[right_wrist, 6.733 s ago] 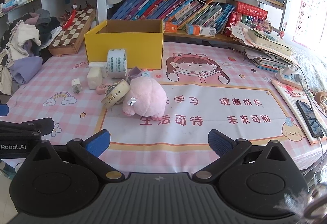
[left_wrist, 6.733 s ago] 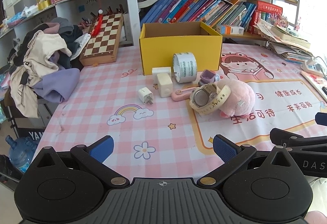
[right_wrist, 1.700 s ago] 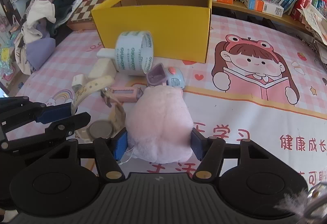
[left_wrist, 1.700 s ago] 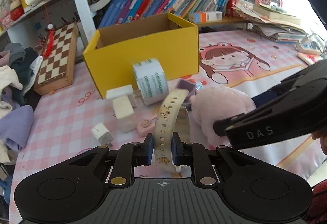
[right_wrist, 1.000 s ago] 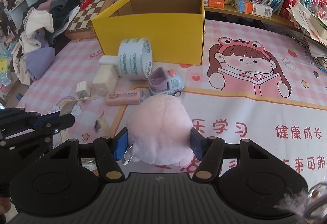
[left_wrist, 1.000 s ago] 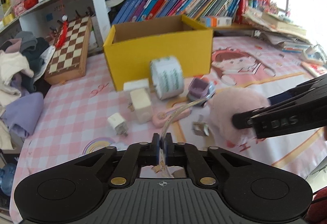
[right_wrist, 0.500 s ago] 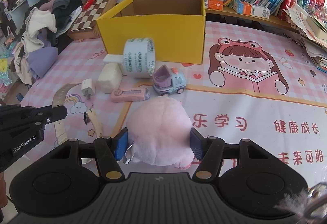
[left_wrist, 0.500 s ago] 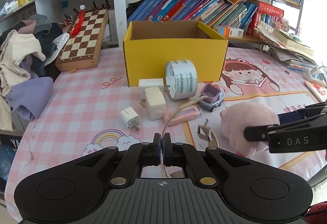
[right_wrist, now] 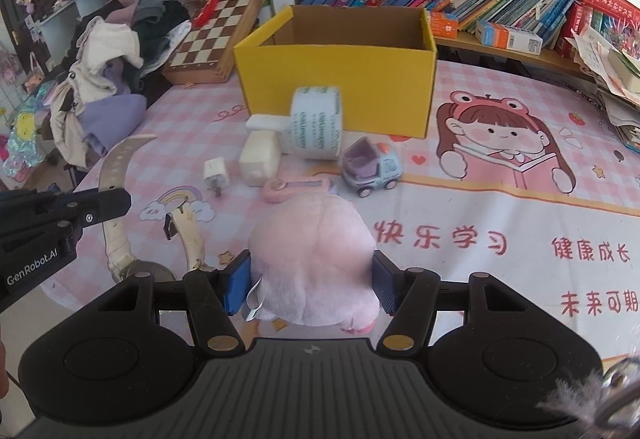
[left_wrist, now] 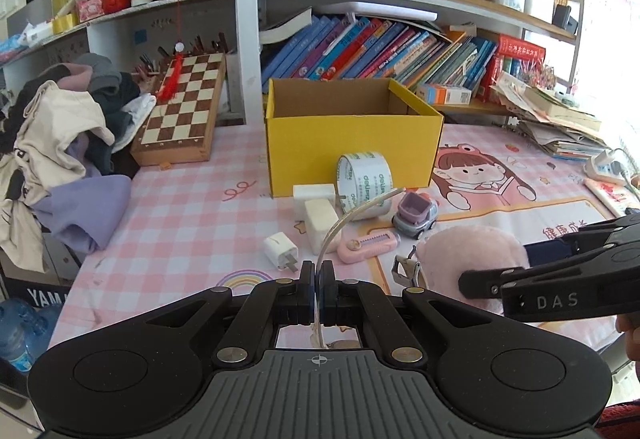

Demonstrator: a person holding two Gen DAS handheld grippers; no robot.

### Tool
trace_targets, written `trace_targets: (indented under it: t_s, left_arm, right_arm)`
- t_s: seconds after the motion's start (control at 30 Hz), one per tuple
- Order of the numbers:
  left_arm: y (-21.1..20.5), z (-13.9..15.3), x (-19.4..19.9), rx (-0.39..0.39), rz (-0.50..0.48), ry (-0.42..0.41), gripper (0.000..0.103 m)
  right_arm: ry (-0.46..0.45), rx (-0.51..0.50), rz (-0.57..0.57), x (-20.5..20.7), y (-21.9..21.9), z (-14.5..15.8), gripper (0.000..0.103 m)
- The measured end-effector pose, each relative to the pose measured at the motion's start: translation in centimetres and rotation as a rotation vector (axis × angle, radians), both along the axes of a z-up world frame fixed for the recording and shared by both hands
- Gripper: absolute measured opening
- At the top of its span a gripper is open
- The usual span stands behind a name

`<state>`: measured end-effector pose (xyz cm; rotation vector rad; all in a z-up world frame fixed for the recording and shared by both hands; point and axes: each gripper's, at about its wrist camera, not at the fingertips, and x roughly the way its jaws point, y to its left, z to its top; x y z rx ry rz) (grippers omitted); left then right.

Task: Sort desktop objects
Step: 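Lift the watch with the left gripper while the right gripper lifts the pig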

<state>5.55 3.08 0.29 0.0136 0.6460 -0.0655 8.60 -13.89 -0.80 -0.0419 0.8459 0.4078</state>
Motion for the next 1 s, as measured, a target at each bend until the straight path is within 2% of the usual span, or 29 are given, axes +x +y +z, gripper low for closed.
trace_targets:
  t_s: [0.47, 0.8, 1.0]
  left_arm:
    - [1.4, 1.0, -1.4, -0.052, -0.007, -0.032, 0.001]
    - [0.2, 1.7, 1.7, -0.061, 0.008, -0.057, 0.001]
    - [-0.9, 2.4, 3.6, -0.062, 0.012, -0.062, 0.001]
  right_arm:
    - [0.01, -0.023, 0.009, -2.0, 0.8, 0.2, 0.059]
    - [-0.016, -0.013, 0.052, 1.8, -0.6, 0.9, 0.059]
    - [-0.025, 0.041, 0.076, 4.7, -1.9, 2.3, 0.059]
